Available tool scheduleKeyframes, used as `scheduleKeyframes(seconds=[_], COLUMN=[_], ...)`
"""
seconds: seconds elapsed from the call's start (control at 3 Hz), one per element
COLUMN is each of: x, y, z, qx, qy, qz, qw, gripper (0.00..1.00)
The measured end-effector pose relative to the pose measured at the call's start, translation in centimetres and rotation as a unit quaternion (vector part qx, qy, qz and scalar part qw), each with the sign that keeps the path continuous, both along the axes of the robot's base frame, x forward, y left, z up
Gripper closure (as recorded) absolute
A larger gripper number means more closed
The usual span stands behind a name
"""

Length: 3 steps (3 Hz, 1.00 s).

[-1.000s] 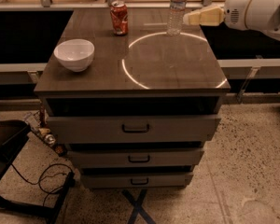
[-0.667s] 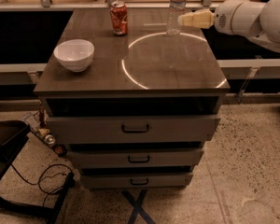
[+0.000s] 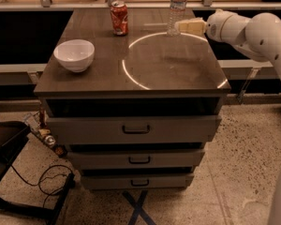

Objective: Move water bottle near white bowl

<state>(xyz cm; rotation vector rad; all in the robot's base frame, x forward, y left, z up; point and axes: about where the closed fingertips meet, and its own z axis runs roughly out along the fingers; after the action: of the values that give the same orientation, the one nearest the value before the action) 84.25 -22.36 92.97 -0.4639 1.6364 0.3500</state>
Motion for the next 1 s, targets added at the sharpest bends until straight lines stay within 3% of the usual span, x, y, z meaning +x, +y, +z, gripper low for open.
scheduleKeyframes(seconds=[0.33,0.67,1.0], x=[3.5,5.0,6.3], y=[1.1,1.6,1.9], z=[-2.4,-1.8,0.2], qx=[-0.008,-0.015,-0.021], qy=[-0.005,-0.019,-0.033], qz=[0.048,0.072,0.072], qw=[0.9988,0.9971,0.9966], gripper=[0.00,0.00,0.00])
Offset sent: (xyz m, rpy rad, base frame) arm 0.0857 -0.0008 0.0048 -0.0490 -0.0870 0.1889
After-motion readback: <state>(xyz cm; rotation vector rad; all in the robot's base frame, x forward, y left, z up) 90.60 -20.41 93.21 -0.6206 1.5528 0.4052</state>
